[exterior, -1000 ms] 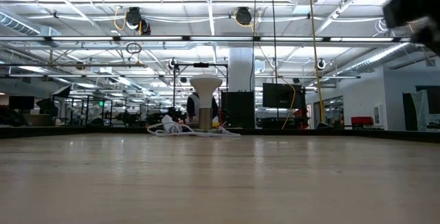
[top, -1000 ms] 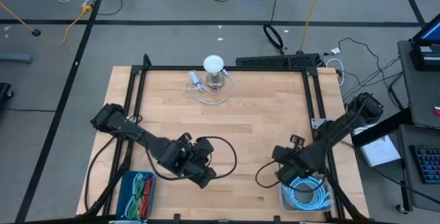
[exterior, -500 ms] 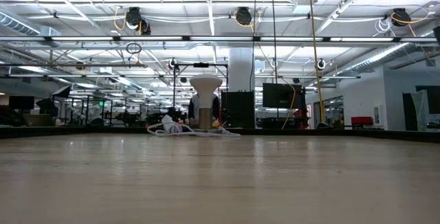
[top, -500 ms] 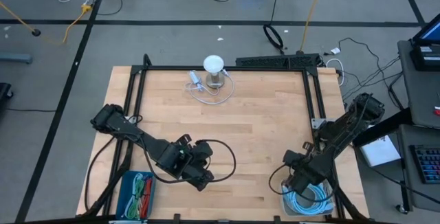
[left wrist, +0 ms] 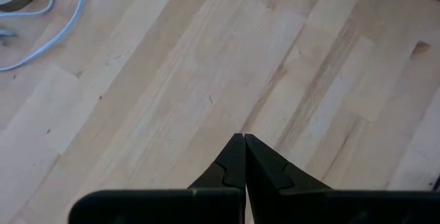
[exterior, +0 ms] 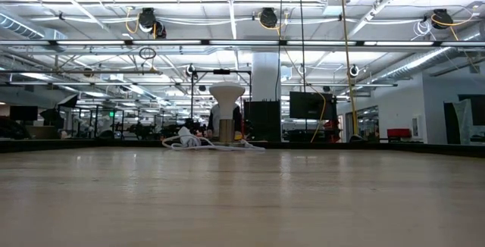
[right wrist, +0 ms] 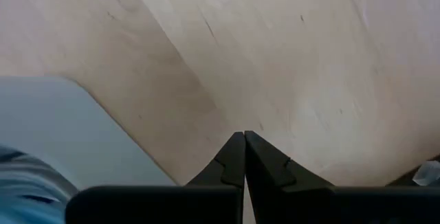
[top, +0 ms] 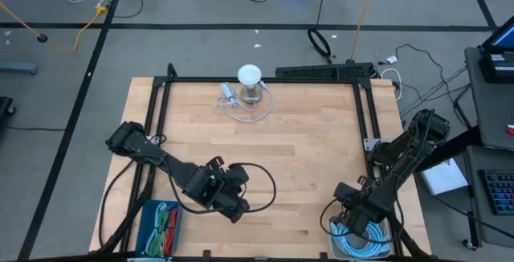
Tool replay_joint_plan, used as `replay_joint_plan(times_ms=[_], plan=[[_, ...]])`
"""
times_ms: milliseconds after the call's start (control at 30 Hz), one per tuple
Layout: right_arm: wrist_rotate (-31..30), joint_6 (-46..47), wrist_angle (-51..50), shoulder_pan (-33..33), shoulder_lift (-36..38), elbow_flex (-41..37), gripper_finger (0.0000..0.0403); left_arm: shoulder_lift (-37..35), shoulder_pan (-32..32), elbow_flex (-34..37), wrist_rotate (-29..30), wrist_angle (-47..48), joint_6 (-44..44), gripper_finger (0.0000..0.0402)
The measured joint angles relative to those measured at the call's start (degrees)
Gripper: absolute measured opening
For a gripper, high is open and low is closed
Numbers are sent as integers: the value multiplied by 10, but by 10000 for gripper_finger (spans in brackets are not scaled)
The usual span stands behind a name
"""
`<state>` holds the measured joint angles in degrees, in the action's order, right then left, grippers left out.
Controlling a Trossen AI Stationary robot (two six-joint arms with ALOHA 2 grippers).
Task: Pick & Place USB Port
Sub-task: Adjust the gray bin, then return to Home Position
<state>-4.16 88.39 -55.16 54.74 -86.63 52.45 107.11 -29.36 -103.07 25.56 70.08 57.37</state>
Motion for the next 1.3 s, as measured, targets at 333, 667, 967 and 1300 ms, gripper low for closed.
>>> replay_joint_plan(times_ms=[333,667,967,1300], plan=[[-80,35,-90,-14,0,30,0,0,1,0,0,0,-1,0],[-229,17,-130,-59,60,114,0,0,8,0,0,-6,2,0],[-411,-318,97,-96,168,223,0,-22,26,0,6,-107,-58,0],[-332,-584,189,-97,312,229,0,-252,35,254,60,-120,52,0]])
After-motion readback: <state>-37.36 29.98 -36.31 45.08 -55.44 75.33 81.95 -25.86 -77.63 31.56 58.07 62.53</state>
